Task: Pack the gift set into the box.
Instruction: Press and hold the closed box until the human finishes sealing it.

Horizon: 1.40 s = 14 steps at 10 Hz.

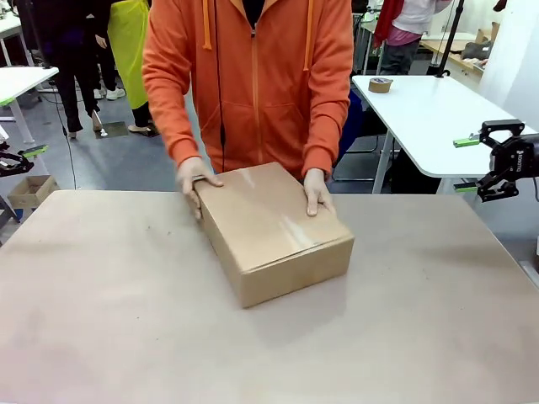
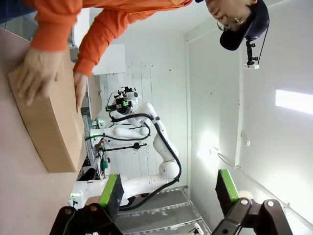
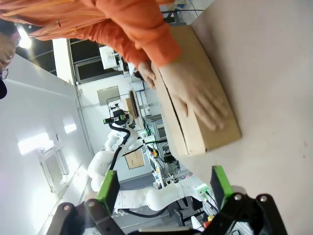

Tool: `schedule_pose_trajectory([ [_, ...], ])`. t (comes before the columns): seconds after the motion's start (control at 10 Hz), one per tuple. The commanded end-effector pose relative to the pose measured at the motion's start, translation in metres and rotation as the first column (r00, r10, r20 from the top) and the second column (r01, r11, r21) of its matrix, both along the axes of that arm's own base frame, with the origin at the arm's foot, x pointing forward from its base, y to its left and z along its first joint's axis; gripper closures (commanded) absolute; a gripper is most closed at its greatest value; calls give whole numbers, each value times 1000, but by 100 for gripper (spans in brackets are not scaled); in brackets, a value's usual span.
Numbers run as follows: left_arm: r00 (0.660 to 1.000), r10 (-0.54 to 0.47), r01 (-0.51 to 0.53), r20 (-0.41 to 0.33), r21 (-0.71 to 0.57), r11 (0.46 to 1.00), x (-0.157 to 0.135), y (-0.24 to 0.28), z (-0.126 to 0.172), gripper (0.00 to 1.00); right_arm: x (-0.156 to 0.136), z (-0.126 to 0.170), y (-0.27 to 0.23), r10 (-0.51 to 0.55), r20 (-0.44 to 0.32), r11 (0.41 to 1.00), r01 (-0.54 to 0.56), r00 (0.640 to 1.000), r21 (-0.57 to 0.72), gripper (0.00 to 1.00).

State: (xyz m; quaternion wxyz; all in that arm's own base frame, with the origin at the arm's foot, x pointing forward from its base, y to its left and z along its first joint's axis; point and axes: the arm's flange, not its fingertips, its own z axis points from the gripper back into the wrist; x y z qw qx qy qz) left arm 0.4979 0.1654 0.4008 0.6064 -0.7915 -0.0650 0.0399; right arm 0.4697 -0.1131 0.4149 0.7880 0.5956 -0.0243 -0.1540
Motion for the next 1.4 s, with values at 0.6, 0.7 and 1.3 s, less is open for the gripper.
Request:
schedule_pose_trajectory([
  [0.6, 1000, -6, 6, 18, -1, 1000, -5, 0, -1, 0, -2, -1, -1, 16, 19, 1000, -16, 1000, -11, 0],
  [0.7, 1000, 0, 0, 0, 0, 1000, 0, 0, 0, 0, 0, 0, 0, 0, 0, 1000, 0, 1000, 0, 0],
  [1.3, 813, -478, 302, 332, 462, 834, 76, -252, -14, 0, 43, 6, 269, 572, 397, 819, -480, 718, -314, 0],
])
